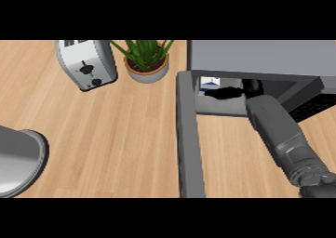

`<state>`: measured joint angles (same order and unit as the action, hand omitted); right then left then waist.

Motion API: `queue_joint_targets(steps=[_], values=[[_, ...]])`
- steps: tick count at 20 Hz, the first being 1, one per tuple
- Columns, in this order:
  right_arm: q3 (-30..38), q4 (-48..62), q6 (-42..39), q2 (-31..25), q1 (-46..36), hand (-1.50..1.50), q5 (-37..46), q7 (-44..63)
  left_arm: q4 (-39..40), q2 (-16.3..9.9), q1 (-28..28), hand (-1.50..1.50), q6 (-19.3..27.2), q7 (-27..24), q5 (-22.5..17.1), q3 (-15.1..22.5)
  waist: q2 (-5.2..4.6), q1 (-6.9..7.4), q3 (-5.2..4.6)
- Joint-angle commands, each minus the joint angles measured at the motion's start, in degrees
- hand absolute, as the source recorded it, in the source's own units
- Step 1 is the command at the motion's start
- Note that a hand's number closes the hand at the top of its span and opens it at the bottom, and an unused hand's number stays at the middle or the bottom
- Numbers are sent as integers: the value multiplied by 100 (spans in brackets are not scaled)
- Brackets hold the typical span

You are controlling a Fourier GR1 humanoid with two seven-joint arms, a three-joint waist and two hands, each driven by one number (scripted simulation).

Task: Pick up the milk, place it into the microwave and close the microwave

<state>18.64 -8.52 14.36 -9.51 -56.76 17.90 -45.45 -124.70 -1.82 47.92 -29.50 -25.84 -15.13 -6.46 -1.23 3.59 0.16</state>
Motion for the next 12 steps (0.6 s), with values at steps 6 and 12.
queue_joint_targets(steps=[6,12], values=[[-51,-396,-806,193,573,-150,-191,-222,-299,179,-52,-150,506,188,887,1012,150,-344,-16],[-191,-887,-1257,369,1500,-150,-299,-637,-589,181,-470,-150,802,866,1160,1448,182,-477,-19]])
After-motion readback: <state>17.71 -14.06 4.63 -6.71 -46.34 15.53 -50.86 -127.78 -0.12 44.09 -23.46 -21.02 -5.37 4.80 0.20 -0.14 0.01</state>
